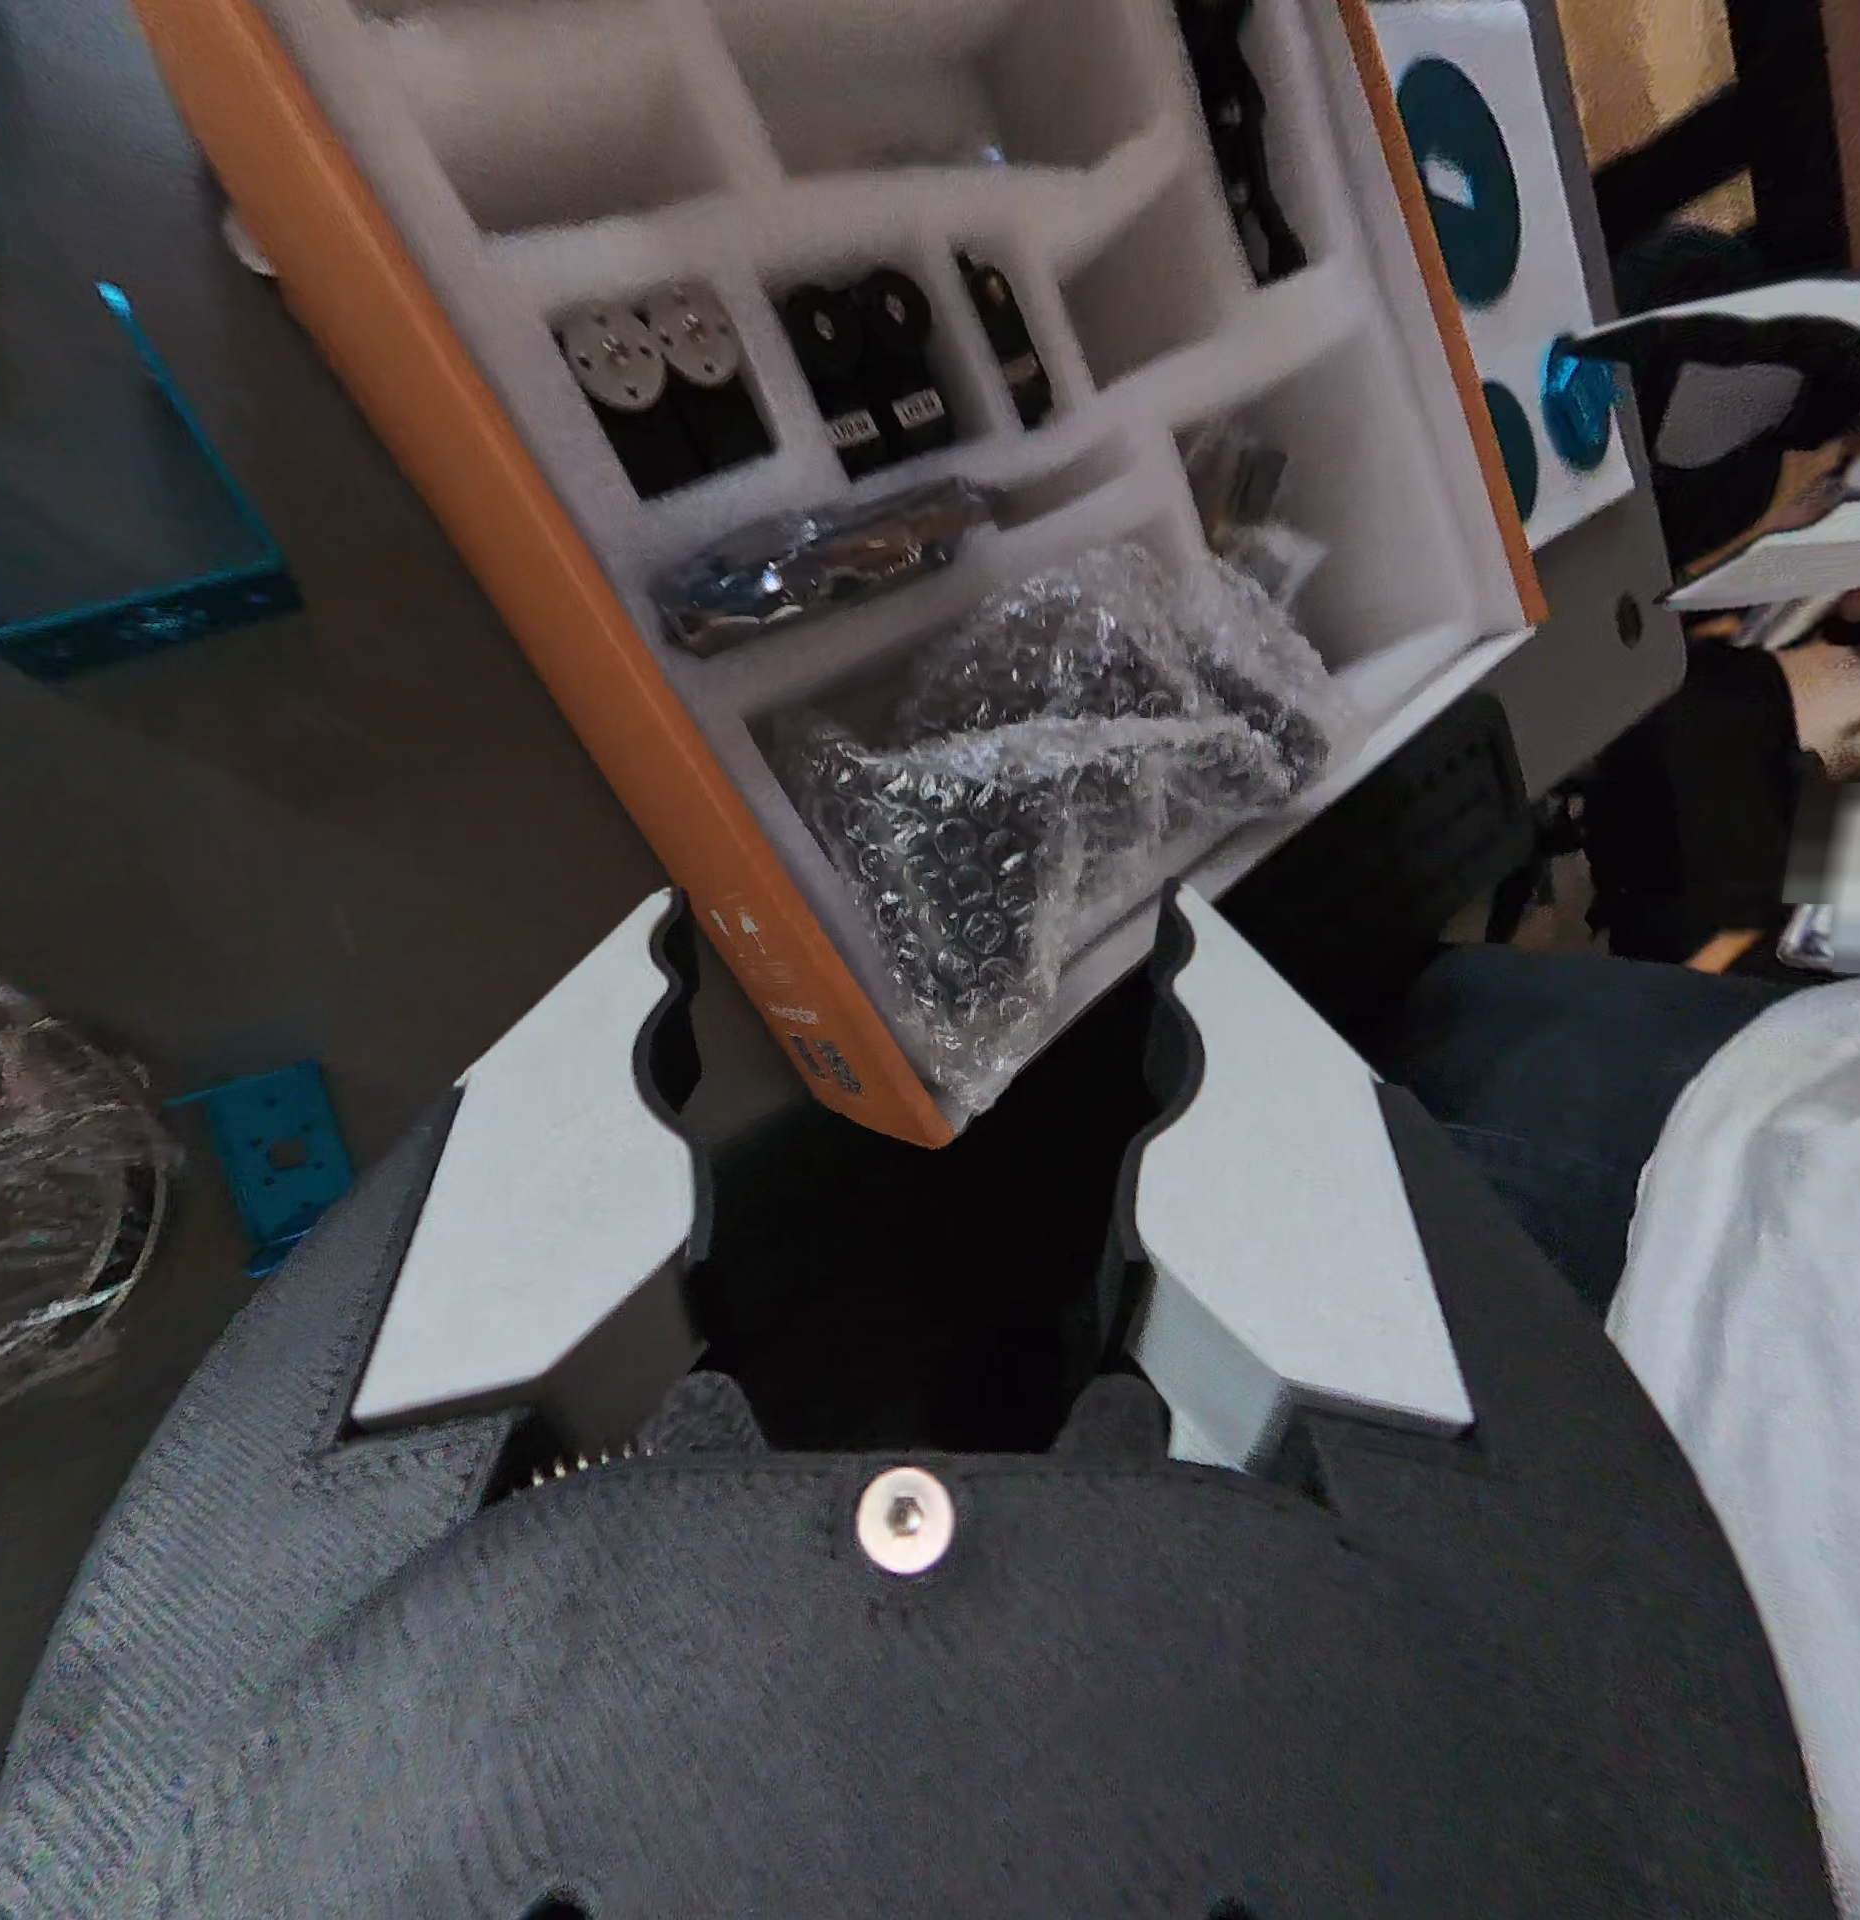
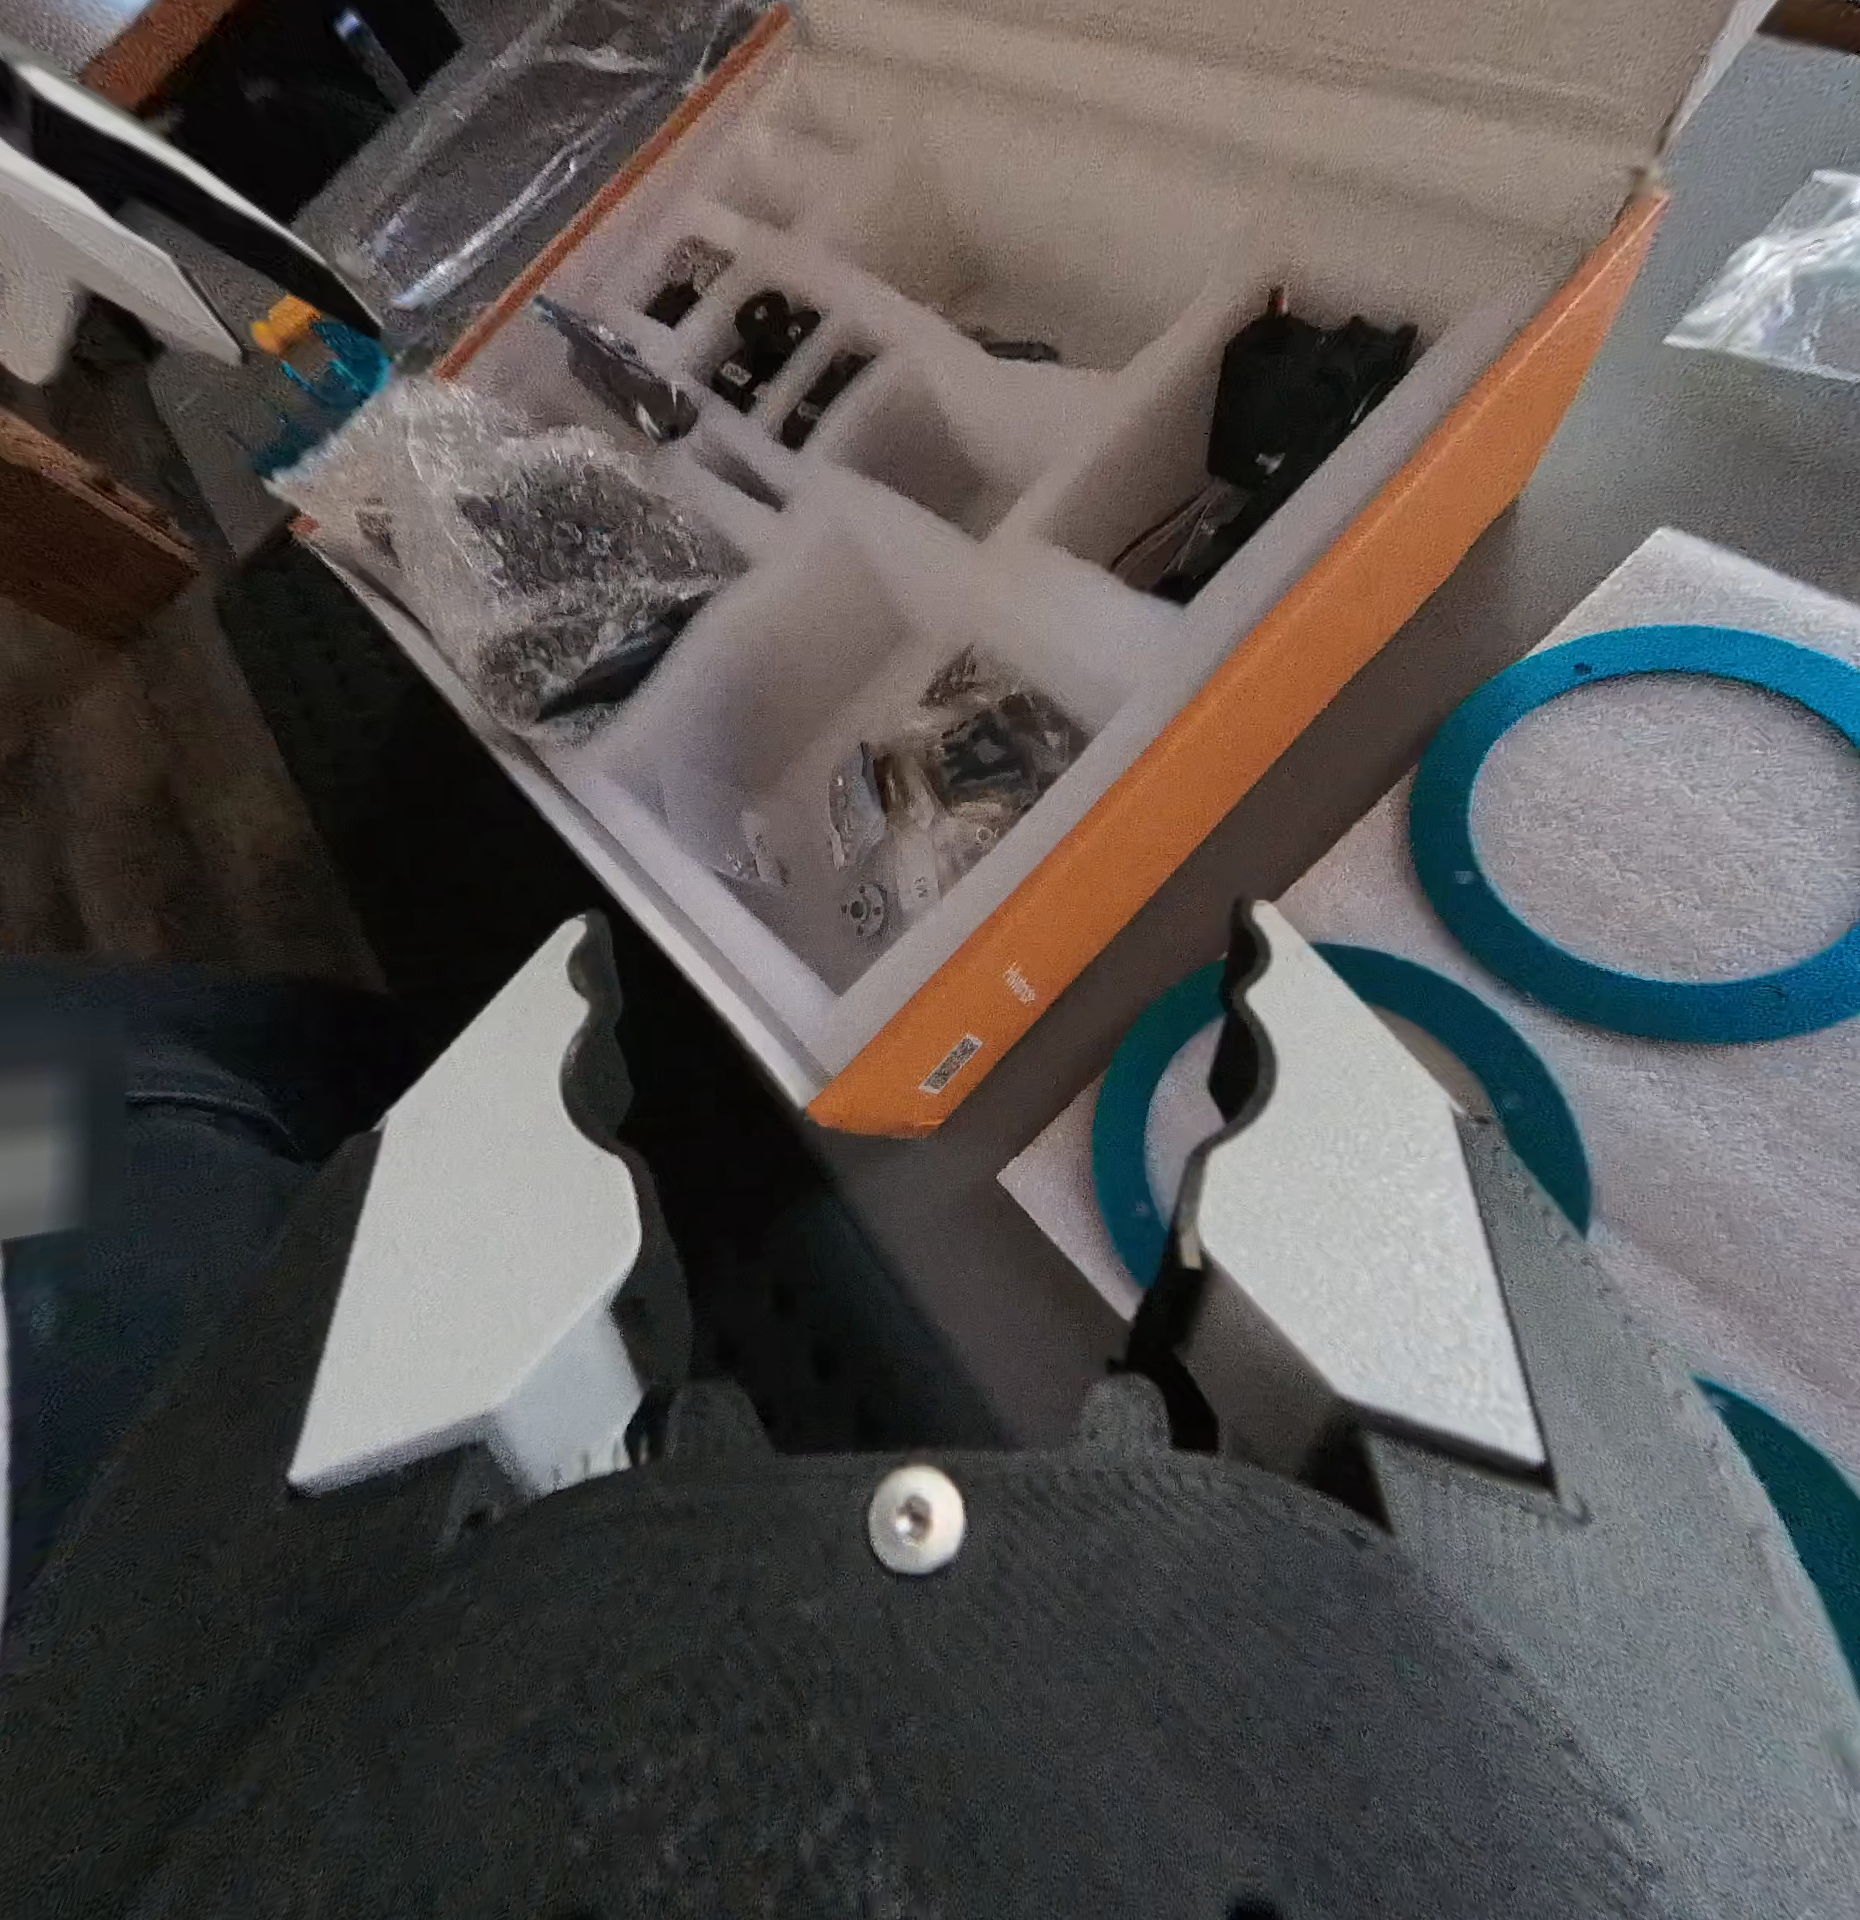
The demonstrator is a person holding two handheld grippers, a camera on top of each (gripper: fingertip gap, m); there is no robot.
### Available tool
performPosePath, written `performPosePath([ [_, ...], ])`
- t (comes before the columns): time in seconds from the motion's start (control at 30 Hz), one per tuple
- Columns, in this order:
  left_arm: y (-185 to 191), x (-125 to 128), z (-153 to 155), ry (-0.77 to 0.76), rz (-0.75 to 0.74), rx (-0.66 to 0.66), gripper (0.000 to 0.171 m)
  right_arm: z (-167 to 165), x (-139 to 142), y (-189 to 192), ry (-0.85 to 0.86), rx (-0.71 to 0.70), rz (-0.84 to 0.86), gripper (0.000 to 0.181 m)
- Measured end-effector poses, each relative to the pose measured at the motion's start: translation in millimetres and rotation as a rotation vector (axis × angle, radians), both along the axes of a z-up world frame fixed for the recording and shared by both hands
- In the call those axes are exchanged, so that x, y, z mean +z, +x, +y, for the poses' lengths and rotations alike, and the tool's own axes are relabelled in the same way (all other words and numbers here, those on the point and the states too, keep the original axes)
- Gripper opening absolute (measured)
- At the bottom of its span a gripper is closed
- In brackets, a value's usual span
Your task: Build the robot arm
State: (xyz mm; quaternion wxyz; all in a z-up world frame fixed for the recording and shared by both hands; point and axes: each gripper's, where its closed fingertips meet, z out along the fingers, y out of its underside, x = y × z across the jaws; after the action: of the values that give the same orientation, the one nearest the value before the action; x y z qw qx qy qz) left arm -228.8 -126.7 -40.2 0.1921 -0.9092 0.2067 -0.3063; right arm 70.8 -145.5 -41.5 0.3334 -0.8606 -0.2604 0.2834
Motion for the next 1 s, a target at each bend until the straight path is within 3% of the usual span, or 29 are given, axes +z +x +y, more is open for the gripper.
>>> performPosePath([
  [0.2, 12, -26, -26, -0.046, -0.062, -0.245, 0.094, -35, -53, -18, -0.105, 0.035, -0.237, 0.114],
  [0.23, 12, -30, -28, -0.037, -0.050, -0.265, 0.094, -39, -58, -20, -0.124, 0.039, -0.260, 0.104],
  [0.27, 12, -33, -29, -0.024, -0.044, -0.275, 0.093, -42, -58, -25, -0.135, 0.059, -0.264, 0.083],
  [0.43, 4, -36, -33, -0.017, -0.054, -0.312, 0.081, -35, -62, -27, -0.188, -0.093, -0.339, 0.071],
  [0.6, -2, -32, -27, -0.035, -0.079, -0.247, 0.107, -34, -63, -47, -0.181, -0.177, -0.305, 0.072],
  [0.77, -8, -27, -19, -0.018, -0.060, -0.203, 0.097, -35, -63, -52, -0.181, -0.184, -0.285, 0.074],
  [0.87, -11, -3, -7, 0.055, -0.110, -0.131, 0.088, -32, -40, -44, -0.118, -0.212, -0.280, 0.075],
  [1.0, -26, 59, 15, 0.290, -0.113, -0.035, 0.083, -16, 50, -28, 0.192, -0.257, -0.274, 0.083],
])
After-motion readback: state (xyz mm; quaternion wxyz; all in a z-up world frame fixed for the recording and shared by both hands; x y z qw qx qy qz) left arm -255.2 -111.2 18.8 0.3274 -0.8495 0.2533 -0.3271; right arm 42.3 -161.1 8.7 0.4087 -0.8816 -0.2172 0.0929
